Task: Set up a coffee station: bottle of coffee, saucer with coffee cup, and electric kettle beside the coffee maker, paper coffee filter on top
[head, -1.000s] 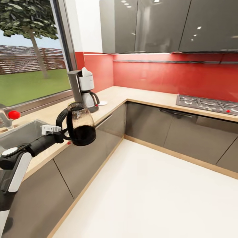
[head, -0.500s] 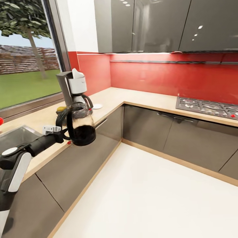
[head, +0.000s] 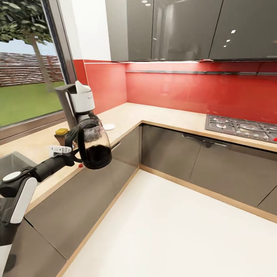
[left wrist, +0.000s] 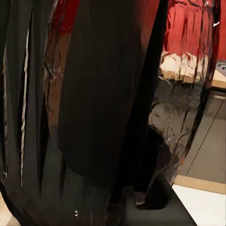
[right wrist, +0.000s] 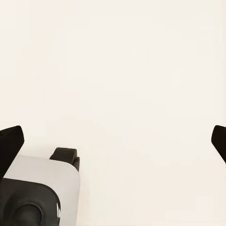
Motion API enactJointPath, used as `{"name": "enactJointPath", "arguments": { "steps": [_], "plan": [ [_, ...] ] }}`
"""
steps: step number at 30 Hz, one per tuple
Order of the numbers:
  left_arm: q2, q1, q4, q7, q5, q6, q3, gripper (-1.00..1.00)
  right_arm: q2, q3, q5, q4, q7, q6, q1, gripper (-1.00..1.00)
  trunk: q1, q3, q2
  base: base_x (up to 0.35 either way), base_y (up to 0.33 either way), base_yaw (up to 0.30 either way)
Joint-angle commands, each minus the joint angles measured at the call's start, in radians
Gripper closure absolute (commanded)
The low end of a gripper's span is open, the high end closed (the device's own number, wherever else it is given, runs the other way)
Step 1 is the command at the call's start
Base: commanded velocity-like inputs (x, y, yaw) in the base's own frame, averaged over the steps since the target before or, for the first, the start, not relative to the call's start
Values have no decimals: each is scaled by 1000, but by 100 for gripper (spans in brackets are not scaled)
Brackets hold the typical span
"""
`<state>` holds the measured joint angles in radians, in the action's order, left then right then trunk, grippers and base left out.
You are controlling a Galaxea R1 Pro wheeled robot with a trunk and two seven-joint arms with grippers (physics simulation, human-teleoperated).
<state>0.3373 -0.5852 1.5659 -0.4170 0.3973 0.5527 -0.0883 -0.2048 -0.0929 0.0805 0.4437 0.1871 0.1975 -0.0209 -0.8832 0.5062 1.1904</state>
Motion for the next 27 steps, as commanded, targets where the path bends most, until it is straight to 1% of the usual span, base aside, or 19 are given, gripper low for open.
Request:
{"name": "enactJointPath", "arguments": {
  "steps": [1,7,10,12,13,15,16,17,18,19,20,23,27],
  "plan": [
    [0,-1,1,-1,11,8,-1,100,1,-8,8,0,8,3,-1,-100,0,1,1,5,-2,0],
    [-1,-1,5,4,4,7,-1,100,1,-8,8,0,8,3,-1,-100,0,1,1,1,-1,0],
    [-2,-1,12,27,-6,7,-1,100,0,-8,8,0,8,3,-1,-100,0,1,1,0,0,0],
    [-4,-1,14,64,-19,7,1,100,1,-8,8,-1,8,3,-1,-100,0,1,1,0,0,0],
    [-8,-1,14,85,-32,7,11,100,1,-8,8,-1,8,3,-1,-100,0,1,1,0,0,0],
    [-9,-1,14,91,-42,4,20,100,1,-8,8,-1,8,3,-1,-100,0,1,1,0,0,0],
    [-9,-1,14,96,-56,-3,27,100,1,-8,9,-2,8,3,-1,-100,0,1,1,0,0,0],
    [-10,-1,14,99,-64,-8,30,100,0,-8,9,-2,8,3,-1,-100,0,1,1,0,0,0],
    [-10,-1,14,105,-82,-17,34,100,1,-8,9,-2,8,3,-1,-100,0,1,1,0,0,0],
    [-10,-1,14,107,-91,-20,36,100,0,-8,9,-2,8,3,-1,-100,0,1,1,0,0,0],
    [-12,-1,14,112,-107,-26,38,100,0,-8,8,-2,8,3,-1,-100,0,1,1,0,0,0],
    [-13,-1,14,116,-121,-31,40,100,-1,-8,9,-1,8,4,-1,-100,0,1,1,0,0,0],
    [-14,-1,13,117,-124,-33,39,100,1,-8,9,-2,8,3,-1,-100,0,1,1,44,0,0]
  ]
}}
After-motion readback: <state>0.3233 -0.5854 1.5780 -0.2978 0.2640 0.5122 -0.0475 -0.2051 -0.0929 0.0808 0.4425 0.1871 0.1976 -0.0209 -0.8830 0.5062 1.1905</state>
